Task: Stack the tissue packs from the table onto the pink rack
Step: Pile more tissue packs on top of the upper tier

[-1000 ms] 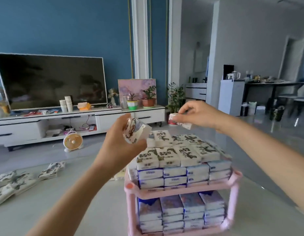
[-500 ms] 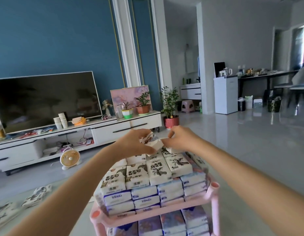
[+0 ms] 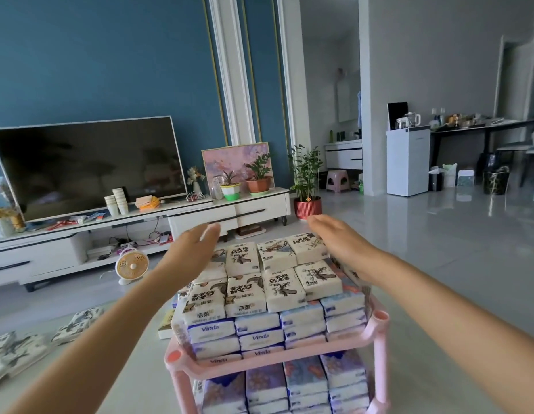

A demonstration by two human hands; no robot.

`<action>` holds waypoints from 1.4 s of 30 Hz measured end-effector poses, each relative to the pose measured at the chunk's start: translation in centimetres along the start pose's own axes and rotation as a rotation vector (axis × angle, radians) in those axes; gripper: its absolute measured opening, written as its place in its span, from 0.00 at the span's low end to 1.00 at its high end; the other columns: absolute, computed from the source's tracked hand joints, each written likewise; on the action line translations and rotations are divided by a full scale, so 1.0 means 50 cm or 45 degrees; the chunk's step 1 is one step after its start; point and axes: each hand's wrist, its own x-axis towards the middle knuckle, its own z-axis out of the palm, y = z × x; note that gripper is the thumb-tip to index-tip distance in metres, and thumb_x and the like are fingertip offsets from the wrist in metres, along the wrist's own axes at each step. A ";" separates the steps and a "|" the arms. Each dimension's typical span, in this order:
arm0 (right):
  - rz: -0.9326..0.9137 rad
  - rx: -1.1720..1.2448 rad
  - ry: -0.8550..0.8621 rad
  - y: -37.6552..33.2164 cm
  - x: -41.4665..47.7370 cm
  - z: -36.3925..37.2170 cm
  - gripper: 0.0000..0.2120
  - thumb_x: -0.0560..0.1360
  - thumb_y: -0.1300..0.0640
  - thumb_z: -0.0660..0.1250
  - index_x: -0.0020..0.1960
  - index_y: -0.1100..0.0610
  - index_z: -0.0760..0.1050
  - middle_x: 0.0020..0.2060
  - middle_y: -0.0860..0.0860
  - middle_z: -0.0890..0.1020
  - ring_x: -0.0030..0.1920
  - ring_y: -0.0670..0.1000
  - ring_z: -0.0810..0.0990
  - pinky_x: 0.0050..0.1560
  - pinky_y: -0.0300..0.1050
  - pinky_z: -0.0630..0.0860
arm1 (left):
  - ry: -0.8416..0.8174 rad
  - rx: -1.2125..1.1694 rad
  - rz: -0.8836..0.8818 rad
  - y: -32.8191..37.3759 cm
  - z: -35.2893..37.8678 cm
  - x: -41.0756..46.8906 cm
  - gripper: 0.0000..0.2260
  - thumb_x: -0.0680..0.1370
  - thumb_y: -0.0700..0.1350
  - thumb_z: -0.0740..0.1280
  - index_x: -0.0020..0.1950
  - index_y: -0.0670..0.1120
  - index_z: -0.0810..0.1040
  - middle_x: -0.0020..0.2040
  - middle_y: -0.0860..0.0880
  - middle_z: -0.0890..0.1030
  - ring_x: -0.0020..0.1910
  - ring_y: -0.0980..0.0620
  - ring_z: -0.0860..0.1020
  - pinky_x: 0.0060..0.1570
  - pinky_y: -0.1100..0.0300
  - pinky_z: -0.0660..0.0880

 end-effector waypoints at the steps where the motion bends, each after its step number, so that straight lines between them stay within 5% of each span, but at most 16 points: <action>1: -0.014 -0.006 -0.038 0.003 -0.001 0.002 0.22 0.81 0.47 0.49 0.72 0.54 0.62 0.70 0.49 0.66 0.66 0.47 0.66 0.63 0.41 0.60 | -0.011 -0.092 -0.099 -0.008 0.003 -0.006 0.26 0.80 0.58 0.50 0.74 0.45 0.59 0.73 0.44 0.63 0.71 0.45 0.62 0.69 0.48 0.59; 5: 0.028 -0.018 -0.210 0.008 0.001 0.020 0.29 0.79 0.40 0.46 0.76 0.54 0.52 0.75 0.47 0.55 0.74 0.47 0.53 0.70 0.43 0.52 | -0.097 -0.441 -0.376 -0.015 0.022 -0.013 0.29 0.79 0.61 0.51 0.74 0.42 0.59 0.73 0.41 0.63 0.71 0.42 0.62 0.69 0.49 0.57; 11: 0.150 -0.083 -0.306 0.007 0.009 0.023 0.39 0.73 0.32 0.49 0.77 0.51 0.45 0.76 0.46 0.47 0.75 0.49 0.49 0.74 0.51 0.49 | -0.147 -0.533 -0.386 -0.024 0.027 -0.005 0.31 0.78 0.63 0.49 0.75 0.46 0.57 0.73 0.43 0.62 0.71 0.42 0.61 0.69 0.49 0.57; 17: 0.007 -0.237 -0.277 -0.026 0.024 0.003 0.43 0.71 0.39 0.66 0.76 0.52 0.49 0.76 0.48 0.51 0.75 0.49 0.53 0.73 0.49 0.54 | -0.059 -0.583 -0.352 -0.038 0.011 0.007 0.28 0.79 0.62 0.51 0.74 0.46 0.60 0.73 0.43 0.63 0.71 0.42 0.61 0.69 0.45 0.56; 20: -0.128 -0.406 -0.344 -0.051 0.033 0.004 0.39 0.70 0.37 0.64 0.75 0.49 0.53 0.75 0.47 0.56 0.73 0.48 0.57 0.70 0.47 0.57 | -0.010 -0.439 -0.188 -0.030 0.002 0.028 0.24 0.81 0.57 0.49 0.71 0.47 0.65 0.72 0.45 0.65 0.70 0.44 0.63 0.67 0.48 0.59; 24: -0.127 -0.678 -0.614 -0.066 0.033 0.011 0.50 0.60 0.32 0.61 0.76 0.47 0.49 0.75 0.45 0.53 0.74 0.48 0.56 0.71 0.44 0.55 | -0.141 -0.070 0.005 0.000 0.012 0.053 0.23 0.81 0.56 0.46 0.67 0.48 0.71 0.68 0.45 0.71 0.66 0.47 0.68 0.64 0.55 0.62; 28: -0.148 -0.652 -0.588 -0.046 0.040 0.017 0.39 0.70 0.39 0.66 0.75 0.49 0.54 0.74 0.46 0.57 0.73 0.47 0.58 0.70 0.42 0.56 | -0.321 0.138 0.013 0.002 0.032 0.053 0.25 0.80 0.60 0.46 0.62 0.47 0.74 0.60 0.44 0.77 0.56 0.48 0.73 0.52 0.58 0.68; 37: -0.171 -0.659 -0.532 -0.036 0.042 0.027 0.36 0.71 0.39 0.65 0.73 0.50 0.58 0.73 0.47 0.62 0.70 0.47 0.63 0.67 0.40 0.60 | -0.247 0.185 0.085 -0.015 0.047 0.057 0.23 0.81 0.56 0.51 0.53 0.39 0.75 0.43 0.44 0.75 0.42 0.48 0.73 0.43 0.54 0.71; 42: -0.124 -0.439 -0.474 -0.046 0.033 0.011 0.50 0.58 0.24 0.57 0.74 0.47 0.56 0.72 0.42 0.60 0.67 0.42 0.61 0.62 0.40 0.58 | -0.143 -0.011 0.085 -0.020 0.033 0.058 0.16 0.81 0.54 0.50 0.57 0.49 0.74 0.53 0.47 0.76 0.47 0.52 0.73 0.45 0.61 0.68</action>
